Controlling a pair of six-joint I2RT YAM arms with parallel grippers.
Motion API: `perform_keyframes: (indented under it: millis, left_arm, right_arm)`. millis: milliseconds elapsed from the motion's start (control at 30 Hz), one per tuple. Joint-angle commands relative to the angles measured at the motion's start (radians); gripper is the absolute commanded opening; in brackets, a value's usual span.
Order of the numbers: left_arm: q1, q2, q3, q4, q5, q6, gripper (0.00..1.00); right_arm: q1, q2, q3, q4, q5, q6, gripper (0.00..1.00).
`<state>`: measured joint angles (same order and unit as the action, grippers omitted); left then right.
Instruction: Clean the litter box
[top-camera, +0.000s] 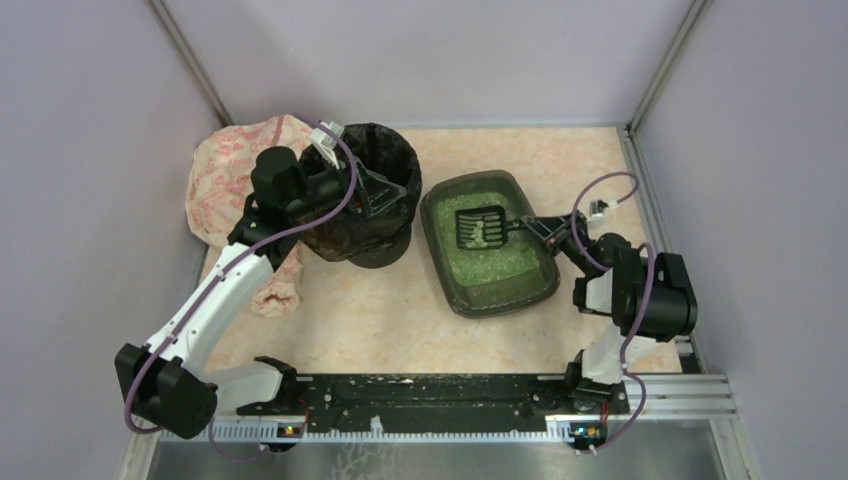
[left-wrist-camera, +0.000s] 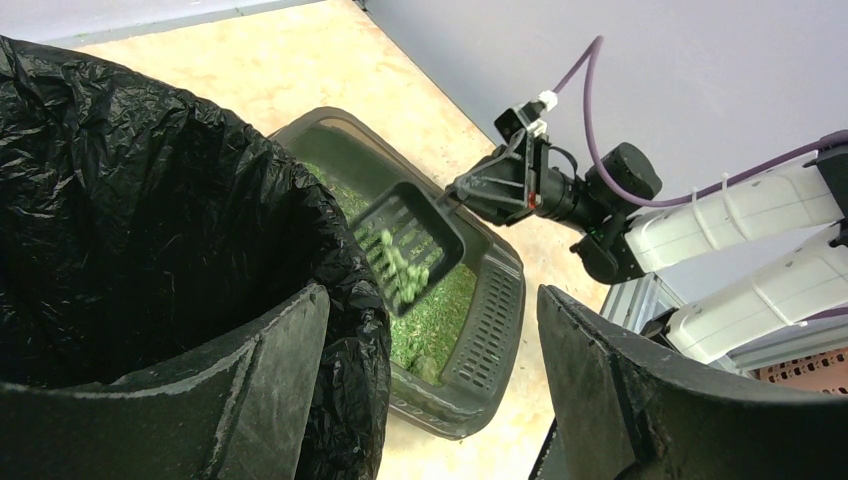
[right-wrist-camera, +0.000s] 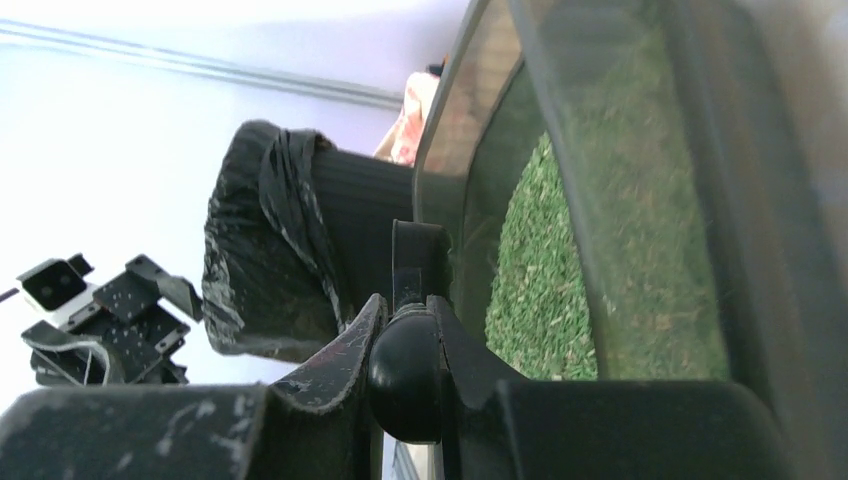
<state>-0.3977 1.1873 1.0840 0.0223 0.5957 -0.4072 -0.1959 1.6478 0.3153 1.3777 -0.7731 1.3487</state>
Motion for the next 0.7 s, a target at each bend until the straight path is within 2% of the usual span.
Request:
perform_keyframes:
  millis: [0,100,233,433,567,667]
  left_arm:
    - [-0.003,-0.011,-0.001,0.024,0.015,0.007,0.82]
    - [-0.003,-0.017,-0.004,0.024,0.006,0.010,0.82]
    - [-0.003,-0.009,0.000,0.025,0.020,0.005,0.82]
    - [-0.003,-0.026,-0.004,0.022,-0.005,0.014,0.82]
    - [-0.003,-0.020,-0.001,0.022,0.012,0.007,0.82]
    - [-0.003,-0.024,-0.001,0.022,0.011,0.008,0.82]
  right_arm:
    - [-0.002,0.002,-0.021,0.123,0.025,0.008,0.00]
    - [-0.045,0.003,-0.024,0.155,0.033,0.037,0.00]
    - [0.017,-0.020,0.023,0.041,-0.006,-0.025,0.00]
    - [-0.057,-0.136,0.029,0.001,-0.022,0.030,0.00]
    - [-0.032,-0.271,0.110,-0.208,-0.023,0.001,0.00]
    - [-0.002,-0.362,0.204,-0.459,-0.001,-0.059,0.00]
